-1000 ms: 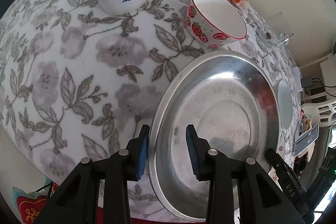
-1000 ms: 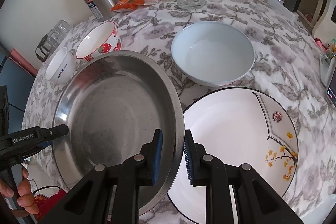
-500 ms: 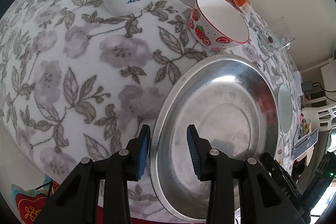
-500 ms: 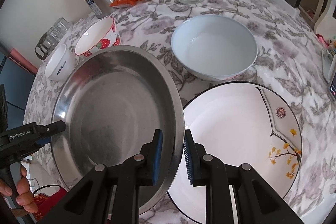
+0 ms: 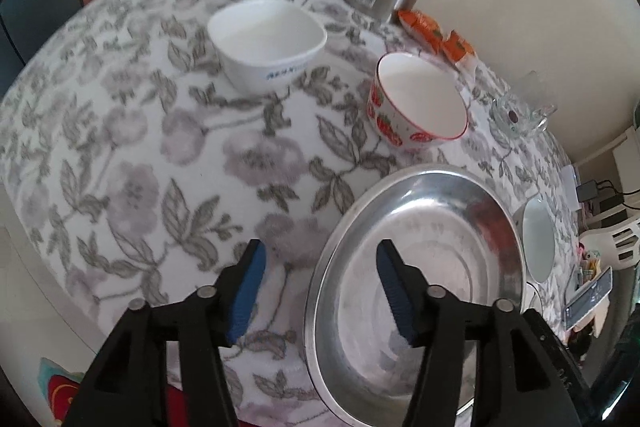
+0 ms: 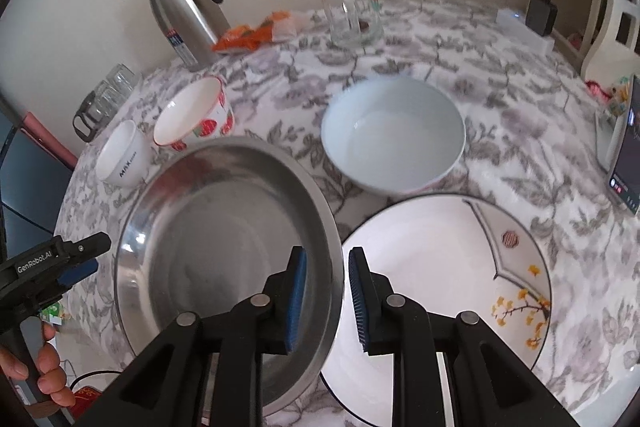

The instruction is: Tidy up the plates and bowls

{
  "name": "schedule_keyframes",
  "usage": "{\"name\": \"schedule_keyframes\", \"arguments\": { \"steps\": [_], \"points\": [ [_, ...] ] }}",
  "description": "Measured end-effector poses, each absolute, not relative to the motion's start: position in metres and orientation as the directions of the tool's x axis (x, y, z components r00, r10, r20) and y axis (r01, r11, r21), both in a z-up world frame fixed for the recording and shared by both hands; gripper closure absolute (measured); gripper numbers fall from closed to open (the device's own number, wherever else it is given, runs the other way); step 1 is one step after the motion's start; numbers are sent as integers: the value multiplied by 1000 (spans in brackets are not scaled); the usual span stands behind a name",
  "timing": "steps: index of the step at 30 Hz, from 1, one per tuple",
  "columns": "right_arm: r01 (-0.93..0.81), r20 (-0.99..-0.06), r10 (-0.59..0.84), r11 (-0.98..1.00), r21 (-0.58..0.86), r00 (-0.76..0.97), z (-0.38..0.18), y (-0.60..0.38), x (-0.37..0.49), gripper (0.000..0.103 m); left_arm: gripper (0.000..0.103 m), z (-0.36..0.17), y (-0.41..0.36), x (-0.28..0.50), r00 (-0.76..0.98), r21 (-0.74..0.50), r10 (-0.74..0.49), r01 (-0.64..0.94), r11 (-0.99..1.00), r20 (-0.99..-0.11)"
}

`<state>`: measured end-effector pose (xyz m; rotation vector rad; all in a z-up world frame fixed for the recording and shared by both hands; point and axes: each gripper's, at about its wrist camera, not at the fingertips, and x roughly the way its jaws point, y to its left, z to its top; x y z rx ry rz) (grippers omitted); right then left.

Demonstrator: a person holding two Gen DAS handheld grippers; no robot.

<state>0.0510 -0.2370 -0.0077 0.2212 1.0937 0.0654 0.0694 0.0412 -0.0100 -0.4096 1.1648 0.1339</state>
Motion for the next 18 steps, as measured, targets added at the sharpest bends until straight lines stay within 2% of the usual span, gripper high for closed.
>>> {"name": "schedule_keyframes", "arguments": {
  "steps": [1, 2, 7, 8, 10, 18],
  "points": [
    [54, -871, 155, 978, 203, 467, -6, -235, 51, 54, 44, -8, 40, 69, 398, -230, -94, -308, 923, -913],
    [51, -869, 148, 980, 195, 471, -5, -233, 51, 48, 44, -8, 39, 70, 396, -217, -84, -303, 928, -914],
    [36, -872, 134, 985, 171, 471, -6, -226, 52, 39, 41, -12, 33, 72, 374, -172, -57, -283, 943, -926],
    [32, -874, 132, 986, 166, 467, -8, -225, 53, 37, 29, -13, 31, 71, 371, -170, -56, -281, 945, -927],
    [28, -877, 131, 986, 162, 463, -11, -224, 54, 31, 15, -13, 31, 71, 371, -159, -46, -280, 947, -927],
    [28, -874, 136, 985, 168, 466, -16, -220, 55, 16, 14, -13, 31, 70, 377, -111, 5, -287, 951, -926]
  ]
}}
